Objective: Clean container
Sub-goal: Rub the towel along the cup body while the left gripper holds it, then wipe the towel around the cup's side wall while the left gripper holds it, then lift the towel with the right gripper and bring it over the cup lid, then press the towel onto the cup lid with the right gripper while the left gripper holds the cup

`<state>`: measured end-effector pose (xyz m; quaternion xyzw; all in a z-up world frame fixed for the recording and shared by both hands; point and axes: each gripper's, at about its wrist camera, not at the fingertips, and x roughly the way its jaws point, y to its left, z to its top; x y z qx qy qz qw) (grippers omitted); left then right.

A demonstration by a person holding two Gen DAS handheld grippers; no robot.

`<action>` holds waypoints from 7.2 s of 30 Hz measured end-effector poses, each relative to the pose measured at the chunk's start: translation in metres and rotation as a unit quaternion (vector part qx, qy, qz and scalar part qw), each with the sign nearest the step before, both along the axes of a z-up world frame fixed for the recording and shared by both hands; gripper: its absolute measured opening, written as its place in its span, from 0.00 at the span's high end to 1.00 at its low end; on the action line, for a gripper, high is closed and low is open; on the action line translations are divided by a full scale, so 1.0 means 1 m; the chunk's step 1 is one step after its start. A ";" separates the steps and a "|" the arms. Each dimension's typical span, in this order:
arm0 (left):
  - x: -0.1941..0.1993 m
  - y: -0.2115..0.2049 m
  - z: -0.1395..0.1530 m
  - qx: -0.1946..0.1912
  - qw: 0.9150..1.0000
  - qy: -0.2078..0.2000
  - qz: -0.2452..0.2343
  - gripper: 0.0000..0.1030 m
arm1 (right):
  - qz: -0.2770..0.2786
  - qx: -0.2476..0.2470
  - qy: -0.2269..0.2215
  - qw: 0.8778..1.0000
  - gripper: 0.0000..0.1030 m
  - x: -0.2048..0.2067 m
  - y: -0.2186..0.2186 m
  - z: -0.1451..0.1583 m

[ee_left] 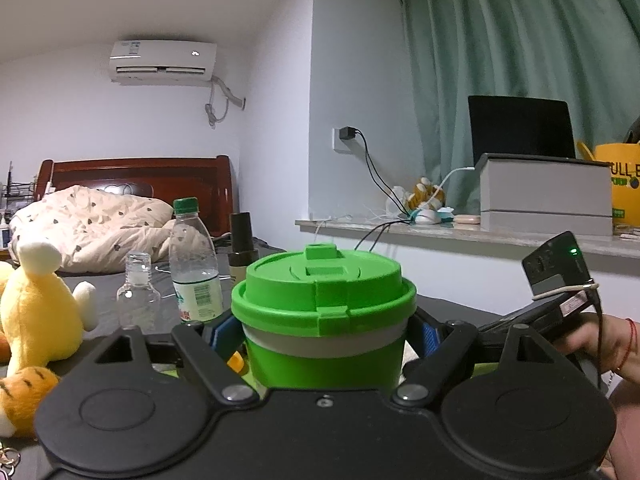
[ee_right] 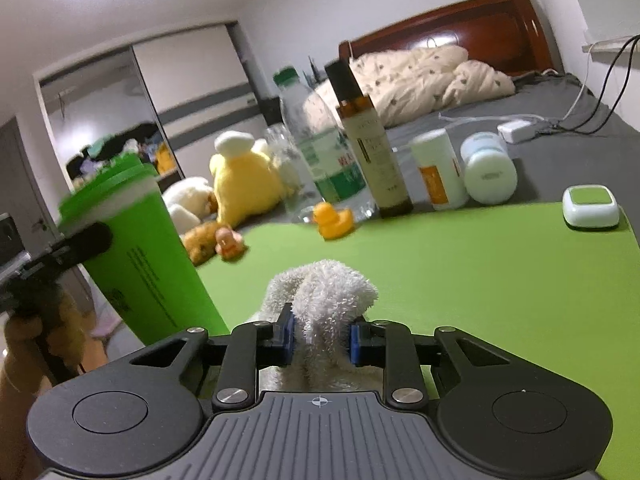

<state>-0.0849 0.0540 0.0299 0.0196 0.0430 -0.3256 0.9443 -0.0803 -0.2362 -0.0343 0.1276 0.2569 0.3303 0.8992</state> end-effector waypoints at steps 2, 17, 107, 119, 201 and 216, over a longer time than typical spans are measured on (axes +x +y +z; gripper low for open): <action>0.000 0.003 0.001 -0.007 1.000 0.000 0.005 0.21 | 0.002 0.026 -0.007 1.000 0.75 -0.002 -0.003 0.005; 0.005 0.012 0.003 -0.034 0.999 0.015 0.007 0.21 | 0.001 0.142 -0.094 0.985 0.75 -0.017 0.013 0.048; -0.002 0.029 -0.004 -0.027 1.000 0.015 -0.003 0.22 | 0.117 -0.021 0.007 0.993 0.75 0.007 0.094 -0.015; -0.003 0.022 -0.002 -0.046 0.999 -0.002 0.008 0.22 | 0.084 0.011 -0.022 0.996 0.75 -0.018 0.046 0.007; -0.017 -0.052 0.000 -0.008 0.994 0.025 0.103 0.22 | 0.110 -0.223 -0.200 0.948 0.75 -0.047 0.183 0.130; -0.015 -0.051 -0.001 -0.012 0.995 0.030 0.098 0.22 | 0.089 -0.216 -0.205 0.951 0.75 -0.014 0.181 0.122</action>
